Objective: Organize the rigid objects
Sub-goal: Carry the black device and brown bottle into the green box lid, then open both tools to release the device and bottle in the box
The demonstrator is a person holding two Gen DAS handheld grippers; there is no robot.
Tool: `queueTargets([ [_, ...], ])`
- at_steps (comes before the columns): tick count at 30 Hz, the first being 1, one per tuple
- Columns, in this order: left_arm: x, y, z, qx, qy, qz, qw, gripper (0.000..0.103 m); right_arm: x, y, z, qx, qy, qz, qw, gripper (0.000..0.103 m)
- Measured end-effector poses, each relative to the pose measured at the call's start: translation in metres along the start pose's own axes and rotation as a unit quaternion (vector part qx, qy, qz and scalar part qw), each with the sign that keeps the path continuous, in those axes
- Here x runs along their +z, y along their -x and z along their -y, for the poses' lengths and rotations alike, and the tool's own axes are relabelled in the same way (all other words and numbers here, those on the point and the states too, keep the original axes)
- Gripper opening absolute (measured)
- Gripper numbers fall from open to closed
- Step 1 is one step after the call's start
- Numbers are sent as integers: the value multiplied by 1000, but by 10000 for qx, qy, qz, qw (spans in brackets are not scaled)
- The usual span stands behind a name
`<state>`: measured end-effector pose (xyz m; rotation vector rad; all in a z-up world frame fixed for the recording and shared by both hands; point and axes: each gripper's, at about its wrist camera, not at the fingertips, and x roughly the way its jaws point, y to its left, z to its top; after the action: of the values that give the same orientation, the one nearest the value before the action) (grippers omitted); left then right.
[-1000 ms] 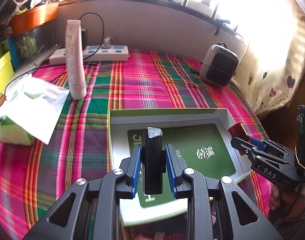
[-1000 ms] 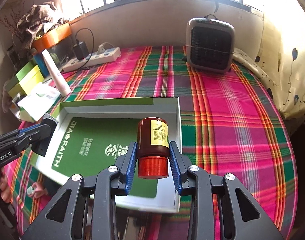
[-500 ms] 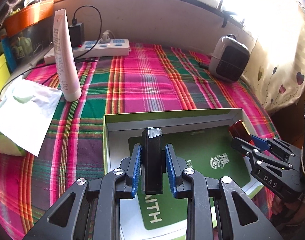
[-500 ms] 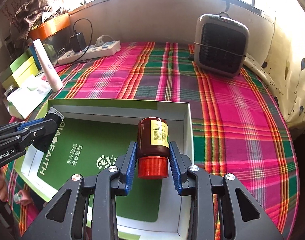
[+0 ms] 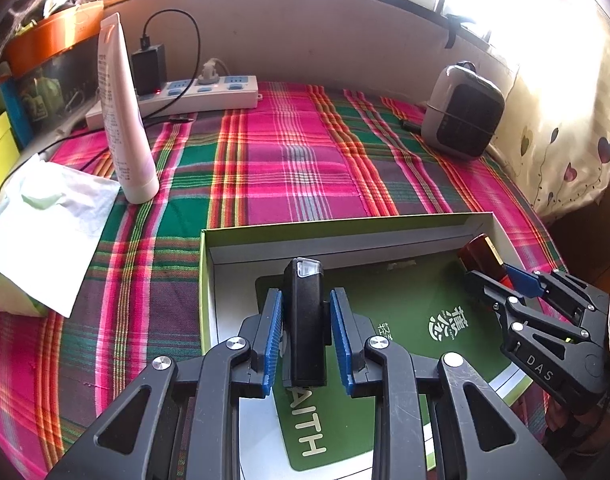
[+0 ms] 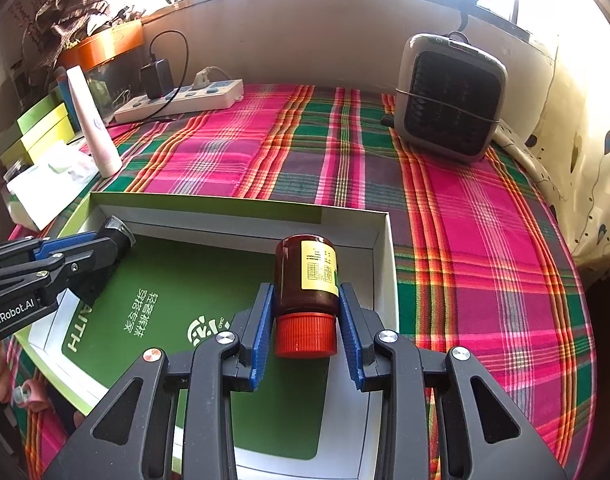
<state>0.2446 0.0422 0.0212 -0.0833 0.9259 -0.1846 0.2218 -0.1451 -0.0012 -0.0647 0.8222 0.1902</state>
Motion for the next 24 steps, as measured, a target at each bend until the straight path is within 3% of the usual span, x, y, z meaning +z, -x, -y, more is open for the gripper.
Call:
queueTargets([
  [15, 0, -3, -1, 51, 60, -31, 10000, 25, 0, -2, 0, 104, -65, 29, 9999, 34],
  [24, -3, 6, -3, -37, 122, 39, 9999, 37, -3, 6, -3, 288, -80, 103, 9995, 47],
])
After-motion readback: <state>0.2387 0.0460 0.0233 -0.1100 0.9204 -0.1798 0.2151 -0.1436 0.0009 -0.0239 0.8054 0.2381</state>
